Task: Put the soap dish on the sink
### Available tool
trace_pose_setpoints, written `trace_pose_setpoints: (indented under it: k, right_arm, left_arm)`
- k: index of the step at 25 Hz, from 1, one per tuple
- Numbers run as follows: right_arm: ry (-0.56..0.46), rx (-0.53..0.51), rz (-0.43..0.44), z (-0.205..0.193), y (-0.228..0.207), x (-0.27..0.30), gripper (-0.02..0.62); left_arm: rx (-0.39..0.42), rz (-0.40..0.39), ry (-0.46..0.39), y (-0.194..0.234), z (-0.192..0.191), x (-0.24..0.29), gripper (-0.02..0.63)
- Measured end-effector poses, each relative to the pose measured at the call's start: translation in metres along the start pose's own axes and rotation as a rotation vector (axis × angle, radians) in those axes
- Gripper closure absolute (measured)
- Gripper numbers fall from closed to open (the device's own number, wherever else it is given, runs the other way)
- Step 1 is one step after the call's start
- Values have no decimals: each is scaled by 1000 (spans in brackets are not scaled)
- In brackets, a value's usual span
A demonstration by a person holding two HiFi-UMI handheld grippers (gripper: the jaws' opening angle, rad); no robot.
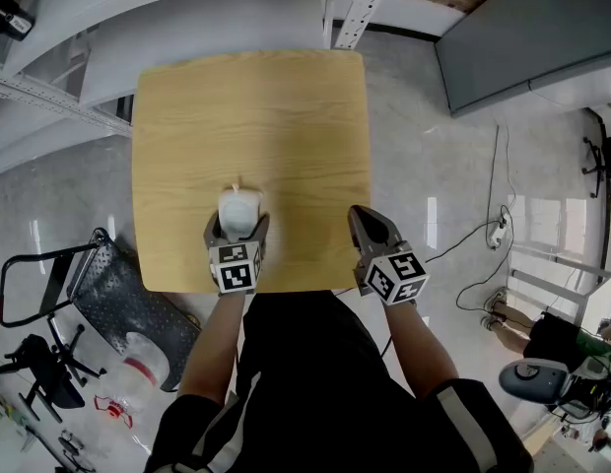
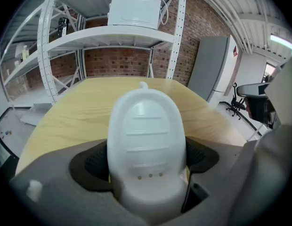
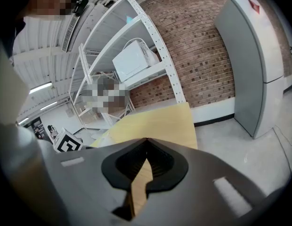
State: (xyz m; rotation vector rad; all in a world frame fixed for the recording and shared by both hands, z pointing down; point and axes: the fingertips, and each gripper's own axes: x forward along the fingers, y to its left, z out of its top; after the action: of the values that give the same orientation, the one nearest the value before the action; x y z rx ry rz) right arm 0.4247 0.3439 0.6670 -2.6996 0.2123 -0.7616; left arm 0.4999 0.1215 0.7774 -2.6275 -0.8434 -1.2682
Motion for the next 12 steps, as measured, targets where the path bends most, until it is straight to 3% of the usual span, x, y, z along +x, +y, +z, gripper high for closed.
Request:
trace_pose_setpoints:
  k: [6,9,12]
  right_arm:
    - [3,-9,3,1,-10,-6,591]
    - [4,-24,16,3,-9,-5,591]
    - [-5,-37,36,6,-4,-5,591]
  left_arm:
    - [-6,-16,32,-2,-1,5,138]
    - [18,11,39,2,1,4,101]
    - [-14,24,26,5,5,-2,100]
